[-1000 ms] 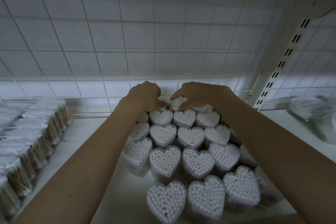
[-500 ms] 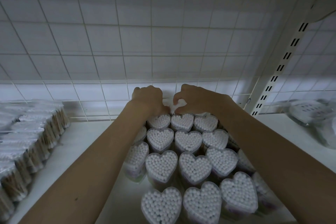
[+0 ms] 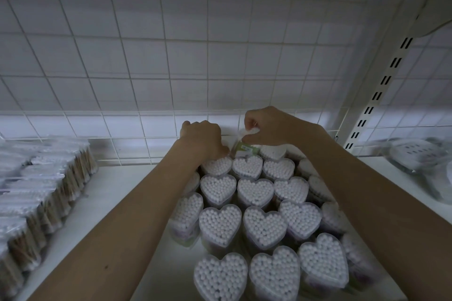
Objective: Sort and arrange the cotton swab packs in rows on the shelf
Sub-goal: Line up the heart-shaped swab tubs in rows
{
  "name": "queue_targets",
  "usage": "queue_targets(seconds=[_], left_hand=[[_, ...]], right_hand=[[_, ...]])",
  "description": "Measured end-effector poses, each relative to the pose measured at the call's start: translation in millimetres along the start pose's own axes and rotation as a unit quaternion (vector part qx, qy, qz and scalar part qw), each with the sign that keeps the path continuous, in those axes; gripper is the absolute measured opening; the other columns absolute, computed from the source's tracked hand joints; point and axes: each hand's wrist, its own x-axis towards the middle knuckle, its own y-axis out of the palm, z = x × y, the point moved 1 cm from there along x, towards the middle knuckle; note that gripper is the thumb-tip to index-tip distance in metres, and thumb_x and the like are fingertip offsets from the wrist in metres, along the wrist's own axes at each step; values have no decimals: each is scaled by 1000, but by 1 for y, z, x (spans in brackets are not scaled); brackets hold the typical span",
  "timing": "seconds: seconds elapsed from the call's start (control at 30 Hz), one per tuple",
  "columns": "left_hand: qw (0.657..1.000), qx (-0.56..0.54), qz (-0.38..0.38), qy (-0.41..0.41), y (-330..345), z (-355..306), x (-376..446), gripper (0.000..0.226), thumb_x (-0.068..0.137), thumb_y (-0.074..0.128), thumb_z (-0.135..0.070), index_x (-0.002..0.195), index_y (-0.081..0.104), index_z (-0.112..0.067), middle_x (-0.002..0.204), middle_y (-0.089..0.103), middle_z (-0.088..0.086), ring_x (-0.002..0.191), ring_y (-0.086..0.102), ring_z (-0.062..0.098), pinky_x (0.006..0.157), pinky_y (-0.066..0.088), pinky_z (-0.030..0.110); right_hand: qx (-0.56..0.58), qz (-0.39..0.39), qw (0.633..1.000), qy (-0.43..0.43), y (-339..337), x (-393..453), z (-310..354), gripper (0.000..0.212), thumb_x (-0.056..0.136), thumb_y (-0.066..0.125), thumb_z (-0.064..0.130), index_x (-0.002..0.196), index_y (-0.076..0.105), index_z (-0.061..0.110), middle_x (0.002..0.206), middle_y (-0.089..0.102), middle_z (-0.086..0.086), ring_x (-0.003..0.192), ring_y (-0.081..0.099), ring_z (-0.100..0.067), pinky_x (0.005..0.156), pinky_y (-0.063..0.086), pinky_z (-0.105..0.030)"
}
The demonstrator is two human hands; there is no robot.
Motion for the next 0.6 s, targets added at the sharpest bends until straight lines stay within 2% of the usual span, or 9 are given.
queue_targets(seconds=[0.07, 0.1, 0.2, 0.27, 0.33, 0.4, 0.47, 0.53, 0.6], left_hand=[[1000, 13, -7, -6, 0, 0, 0, 48, 85, 43, -62, 78, 54, -16, 79, 54, -1, 85, 52, 21, 84, 28, 34], [1000, 18, -6, -10, 0, 0, 0, 53, 84, 40, -67, 76, 52, -15, 74, 49, -2, 82, 51, 20, 82, 27, 34], [1000, 14, 6, -10, 2, -1, 0, 64, 82, 36, -72, 99, 58, -15, 89, 55, 0, 88, 54, 21, 80, 30, 34], [1000, 9, 2, -2, 2, 0, 0, 62, 84, 36, -69, 111, 57, -17, 101, 58, 2, 96, 56, 22, 78, 32, 33], [1000, 7, 0, 10, 1, 1, 0, 56, 88, 37, -64, 117, 54, -19, 111, 58, 3, 102, 56, 22, 78, 33, 32], [1000, 3, -1, 20, -2, 4, -2, 51, 92, 35, -58, 118, 55, -19, 113, 58, 3, 103, 56, 23, 80, 37, 32], [1000, -3, -14, 26, -5, 8, -4, 45, 94, 37, -51, 113, 60, -18, 111, 59, 5, 100, 57, 24, 79, 39, 33], [999, -26, -26, 39, -9, 13, -4, 35, 95, 42, -42, 110, 62, -17, 111, 58, 7, 99, 57, 25, 79, 43, 32], [995, -68, -21, 67, -12, 19, -2, 25, 93, 49, -32, 110, 62, -19, 115, 57, 8, 102, 56, 26, 85, 46, 35]], right_hand=[[26, -12, 1000, 6, -8, -3, 3, 33, 78, 66, 36, 99, 54, 13, 97, 62, -9, 80, 59, -22, 67, 48, -32], [39, -11, 999, 6, -12, -5, 5, 33, 81, 63, 35, 107, 52, 18, 99, 60, -7, 77, 57, -16, 64, 45, -26], [45, -1, 999, 1, -21, -9, 9, 37, 92, 47, 25, 129, 47, 30, 106, 56, -5, 86, 54, -16, 70, 37, -22], [41, 5, 999, 11, -24, -12, 9, 37, 97, 37, 20, 131, 49, 30, 115, 55, -7, 102, 51, -19, 78, 35, -23], [42, 3, 999, 22, -25, -16, 8, 35, 98, 34, 21, 125, 53, 31, 116, 55, -8, 103, 50, -20, 78, 37, -25], [42, 0, 999, 25, -26, -20, 5, 27, 95, 43, 31, 121, 54, 32, 115, 56, -6, 101, 52, -20, 82, 43, -28], [20, 9, 1000, 13, -26, -24, 3, 43, 82, 64, 43, 121, 49, 32, 112, 55, -1, 99, 52, -17, 83, 44, -28], [23, 17, 1000, 7, -26, -27, 2, 62, 69, 79, 38, 121, 45, 30, 108, 53, 1, 94, 52, -15, 75, 43, -25], [36, 10, 999, 0, -25, -28, 0, 66, 64, 83, 27, 116, 42, 29, 103, 52, 2, 88, 50, -10, 66, 39, -21]])
